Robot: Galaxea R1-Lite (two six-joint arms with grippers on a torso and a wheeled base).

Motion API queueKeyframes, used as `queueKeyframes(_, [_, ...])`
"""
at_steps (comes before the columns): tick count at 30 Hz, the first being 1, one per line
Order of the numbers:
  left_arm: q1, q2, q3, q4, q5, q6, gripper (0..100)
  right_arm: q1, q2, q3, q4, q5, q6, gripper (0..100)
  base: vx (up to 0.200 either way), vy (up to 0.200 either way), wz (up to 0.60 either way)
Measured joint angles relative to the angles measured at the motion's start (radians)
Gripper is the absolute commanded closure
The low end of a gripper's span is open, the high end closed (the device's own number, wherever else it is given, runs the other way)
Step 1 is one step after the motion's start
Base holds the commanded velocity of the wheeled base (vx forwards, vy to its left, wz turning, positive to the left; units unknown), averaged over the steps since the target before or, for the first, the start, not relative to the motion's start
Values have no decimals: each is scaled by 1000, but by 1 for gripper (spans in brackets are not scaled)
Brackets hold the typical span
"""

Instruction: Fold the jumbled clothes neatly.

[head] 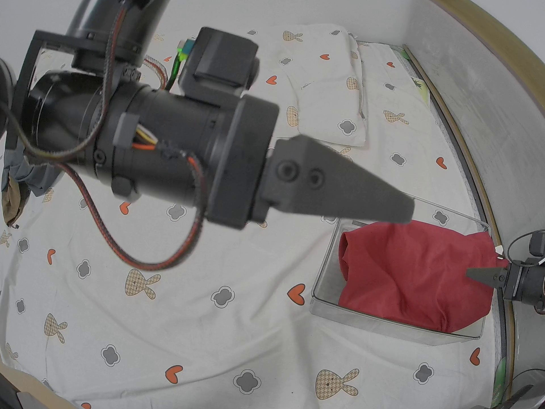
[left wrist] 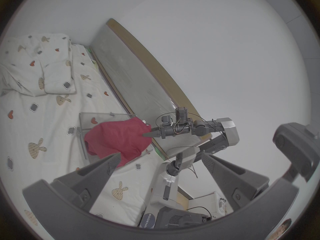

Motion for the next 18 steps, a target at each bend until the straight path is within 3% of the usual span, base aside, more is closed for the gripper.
queueKeyframes(4, [34, -9, 85, -72, -72, 2, 0, 54, -56, -3, 80, 0, -19, 0, 0, 0, 0])
queueKeyframes(10, [54, -15, 173, -170, -85, 2, 0, 129, -89, 16, 117, 4, -22, 0, 0, 0, 0])
queueKeyframes(18, [60, -31, 218, -176, -88, 0, 0, 130, -96, 18, 123, -49, -26, 0, 0, 0, 0])
